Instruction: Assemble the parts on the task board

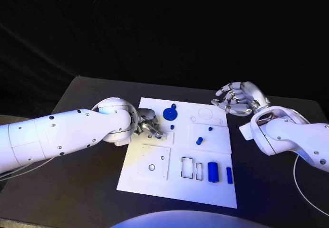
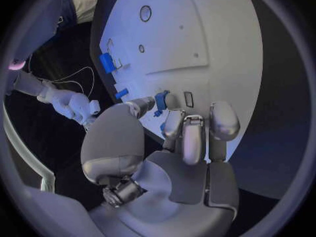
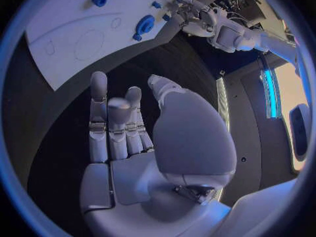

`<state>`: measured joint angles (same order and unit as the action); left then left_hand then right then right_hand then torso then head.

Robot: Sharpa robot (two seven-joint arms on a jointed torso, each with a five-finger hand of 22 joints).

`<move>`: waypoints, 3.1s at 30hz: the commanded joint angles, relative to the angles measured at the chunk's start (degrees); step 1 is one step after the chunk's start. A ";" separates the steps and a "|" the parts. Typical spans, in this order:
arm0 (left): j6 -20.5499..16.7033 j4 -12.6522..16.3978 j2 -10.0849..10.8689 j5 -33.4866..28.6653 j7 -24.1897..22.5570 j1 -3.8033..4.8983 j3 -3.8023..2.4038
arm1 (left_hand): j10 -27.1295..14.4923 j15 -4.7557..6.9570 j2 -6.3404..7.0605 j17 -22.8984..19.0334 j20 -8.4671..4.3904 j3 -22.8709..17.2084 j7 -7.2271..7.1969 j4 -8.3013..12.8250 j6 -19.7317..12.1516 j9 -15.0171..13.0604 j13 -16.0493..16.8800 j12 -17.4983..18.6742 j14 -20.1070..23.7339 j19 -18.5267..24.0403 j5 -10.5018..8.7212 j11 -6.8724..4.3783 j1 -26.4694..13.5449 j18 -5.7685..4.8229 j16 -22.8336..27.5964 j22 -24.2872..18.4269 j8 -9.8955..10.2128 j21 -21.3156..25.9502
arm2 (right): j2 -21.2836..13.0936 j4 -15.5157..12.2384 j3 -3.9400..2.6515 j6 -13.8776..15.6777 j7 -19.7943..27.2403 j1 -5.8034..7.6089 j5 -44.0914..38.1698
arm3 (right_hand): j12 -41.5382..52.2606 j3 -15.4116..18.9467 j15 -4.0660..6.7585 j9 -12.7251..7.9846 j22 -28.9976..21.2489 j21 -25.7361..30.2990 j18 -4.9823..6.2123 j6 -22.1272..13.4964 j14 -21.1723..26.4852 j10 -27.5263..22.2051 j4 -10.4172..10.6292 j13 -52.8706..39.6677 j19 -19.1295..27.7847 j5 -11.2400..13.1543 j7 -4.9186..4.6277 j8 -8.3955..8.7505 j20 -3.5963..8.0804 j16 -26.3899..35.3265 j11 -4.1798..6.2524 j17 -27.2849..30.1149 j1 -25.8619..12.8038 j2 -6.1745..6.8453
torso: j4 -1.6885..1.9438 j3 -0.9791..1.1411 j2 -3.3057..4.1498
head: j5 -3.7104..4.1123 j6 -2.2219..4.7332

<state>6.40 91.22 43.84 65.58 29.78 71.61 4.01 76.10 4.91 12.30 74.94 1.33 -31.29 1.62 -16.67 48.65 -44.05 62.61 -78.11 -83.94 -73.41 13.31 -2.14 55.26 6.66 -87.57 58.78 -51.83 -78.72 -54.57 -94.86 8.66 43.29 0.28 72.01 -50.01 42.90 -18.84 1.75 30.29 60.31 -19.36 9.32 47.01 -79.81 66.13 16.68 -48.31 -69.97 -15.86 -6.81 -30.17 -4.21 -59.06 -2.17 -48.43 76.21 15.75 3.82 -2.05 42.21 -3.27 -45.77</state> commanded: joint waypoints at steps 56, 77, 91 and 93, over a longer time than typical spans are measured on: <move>0.69 0.98 0.74 0.81 -0.06 -0.04 -0.51 | 0.71 0.27 -0.70 7.96 0.03 0.93 -0.10 -0.03 0.62 -0.17 0.45 -0.46 -4.31 -0.54 -0.18 -0.07 -0.56 -0.85 0.10 0.30 0.03 0.05 | 0.05 -0.01 -0.01 -0.33 0.85 0.00 0.17 | -0.37 -0.28 0.03 -0.10 -0.51 0.67 1.12 -0.54 0.33 -0.69 -0.02 0.72 -0.14 0.00 0.03 -0.43 -0.35 1.09 0.05 0.39 -1.50 -0.21 | 0.04 0.02 -0.02 | 0.02 0.08; 0.39 0.83 0.53 0.21 -0.10 -0.03 -0.56 | 0.76 0.29 -0.75 7.94 0.02 1.06 -0.12 0.00 0.64 -0.18 0.49 -0.48 -4.31 -0.59 -0.18 -0.10 -0.52 -0.86 0.11 0.36 0.05 0.02 | 0.02 -0.05 -0.01 -0.34 0.85 0.00 0.22 | -0.37 -0.28 0.03 -0.10 -0.51 0.67 1.12 -0.54 0.33 -0.69 -0.02 0.72 -0.14 0.00 0.03 -0.43 -0.35 1.09 0.05 0.39 -1.50 -0.21 | 0.03 0.03 0.01 | 0.00 0.18; 0.38 0.67 0.36 0.15 -0.11 -0.03 -0.56 | 0.76 0.58 -1.90 7.95 -0.26 -0.87 -0.53 1.10 0.22 -0.45 0.42 -0.34 -4.33 -0.70 0.29 -0.46 5.94 -0.89 0.12 0.54 0.49 0.03 | 0.04 -0.03 -0.01 -0.32 0.78 0.00 0.22 | -0.27 -0.34 0.05 -0.10 -0.63 0.79 1.13 -0.53 0.31 -0.66 -0.10 0.79 -0.21 -0.02 0.07 -0.51 -0.35 1.24 0.08 0.41 -1.52 -0.24 | 0.02 0.00 0.00 | -0.01 0.16; 0.38 0.68 0.36 0.15 -0.11 -0.03 -0.56 | 0.76 0.58 -1.90 7.95 -0.26 -0.87 -0.53 1.10 0.22 -0.45 0.42 -0.34 -4.33 -0.70 0.29 -0.46 5.94 -0.89 0.12 0.54 0.49 0.03 | 0.05 -0.02 -0.01 -0.32 0.77 0.00 0.22 | -0.27 -0.34 0.05 -0.10 -0.63 0.79 1.13 -0.53 0.31 -0.66 -0.10 0.79 -0.21 -0.02 0.07 -0.51 -0.35 1.24 0.08 0.41 -1.52 -0.24 | 0.03 -0.01 0.00 | -0.01 0.16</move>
<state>6.47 91.85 44.32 66.03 29.82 71.58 3.48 76.71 5.12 10.41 74.91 1.34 -31.81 1.41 -15.58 48.84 -44.42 63.03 -78.33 -84.15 -73.82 13.31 -2.35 60.63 6.66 -87.57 59.23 -51.55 -78.71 -54.54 -94.84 8.66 43.34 0.65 72.01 -49.53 42.90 -18.83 1.75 30.26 59.74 -18.91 9.32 46.80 -79.82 65.72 16.67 -47.58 -69.98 -15.86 -6.61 -30.38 -4.21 -58.07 -2.17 -48.08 75.09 15.52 3.84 -2.04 42.20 -3.28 -45.60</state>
